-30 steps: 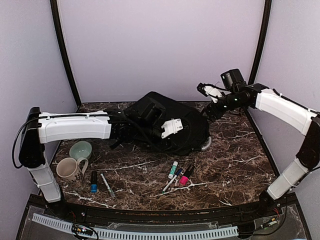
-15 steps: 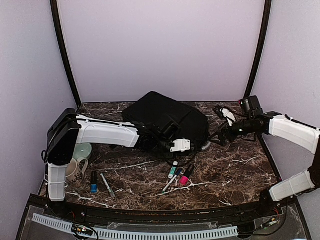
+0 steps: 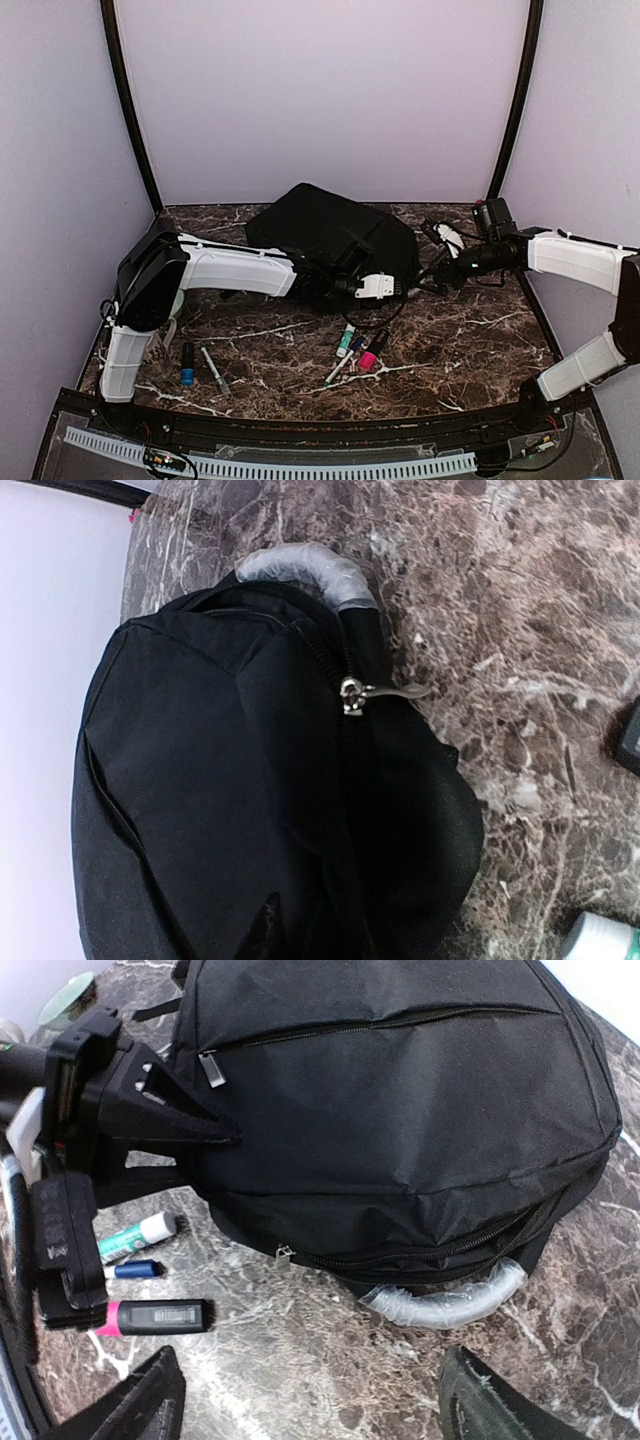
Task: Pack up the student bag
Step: Zip the student bag at the center of the board.
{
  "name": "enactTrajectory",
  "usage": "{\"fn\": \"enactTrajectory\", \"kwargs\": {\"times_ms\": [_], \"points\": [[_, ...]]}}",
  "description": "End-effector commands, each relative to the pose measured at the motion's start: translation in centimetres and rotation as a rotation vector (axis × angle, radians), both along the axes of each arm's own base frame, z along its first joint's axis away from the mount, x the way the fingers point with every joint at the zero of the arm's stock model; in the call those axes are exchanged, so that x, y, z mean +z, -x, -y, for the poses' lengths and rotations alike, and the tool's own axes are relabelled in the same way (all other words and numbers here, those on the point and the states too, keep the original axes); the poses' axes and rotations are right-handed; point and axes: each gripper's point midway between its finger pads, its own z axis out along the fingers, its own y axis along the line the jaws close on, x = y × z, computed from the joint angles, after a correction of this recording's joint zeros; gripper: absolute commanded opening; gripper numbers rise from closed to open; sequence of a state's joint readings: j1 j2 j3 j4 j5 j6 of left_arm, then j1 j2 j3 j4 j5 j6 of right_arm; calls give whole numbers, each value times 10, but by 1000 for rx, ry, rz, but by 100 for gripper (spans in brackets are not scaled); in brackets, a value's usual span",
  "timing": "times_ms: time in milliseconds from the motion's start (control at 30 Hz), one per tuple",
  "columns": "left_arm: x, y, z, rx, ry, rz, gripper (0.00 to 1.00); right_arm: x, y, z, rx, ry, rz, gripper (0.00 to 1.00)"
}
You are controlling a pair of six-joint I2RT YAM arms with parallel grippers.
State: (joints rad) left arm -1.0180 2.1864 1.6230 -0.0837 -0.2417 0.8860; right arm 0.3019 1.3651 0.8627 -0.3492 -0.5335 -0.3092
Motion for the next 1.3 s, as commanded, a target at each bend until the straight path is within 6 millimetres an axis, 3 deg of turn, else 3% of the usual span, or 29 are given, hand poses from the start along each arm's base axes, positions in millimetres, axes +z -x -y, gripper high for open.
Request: {"fn": "enactTrajectory", "kwargs": {"times_ms": [0,133,467,733,1067,1267], "points": [[31,-18,16,15,115,-4,15,-1,-17,8,-67,46,30,80],[50,-13,28,26,250,-156,5,4,-22,14,-107,56,54,70],[81,-4,55,24,582,-476,0,-3,-25,6,-79,41,24,49],[85,-12,56,21,654,-546,0,-15,-30,-14,-13,10,-3,47],[80,-6,55,22,640,-589,0,-35,-51,-39,-18,17,-4,52],[80,-2,56,13,642,-612,0,-37,-58,-48,-12,3,5,49]]}}
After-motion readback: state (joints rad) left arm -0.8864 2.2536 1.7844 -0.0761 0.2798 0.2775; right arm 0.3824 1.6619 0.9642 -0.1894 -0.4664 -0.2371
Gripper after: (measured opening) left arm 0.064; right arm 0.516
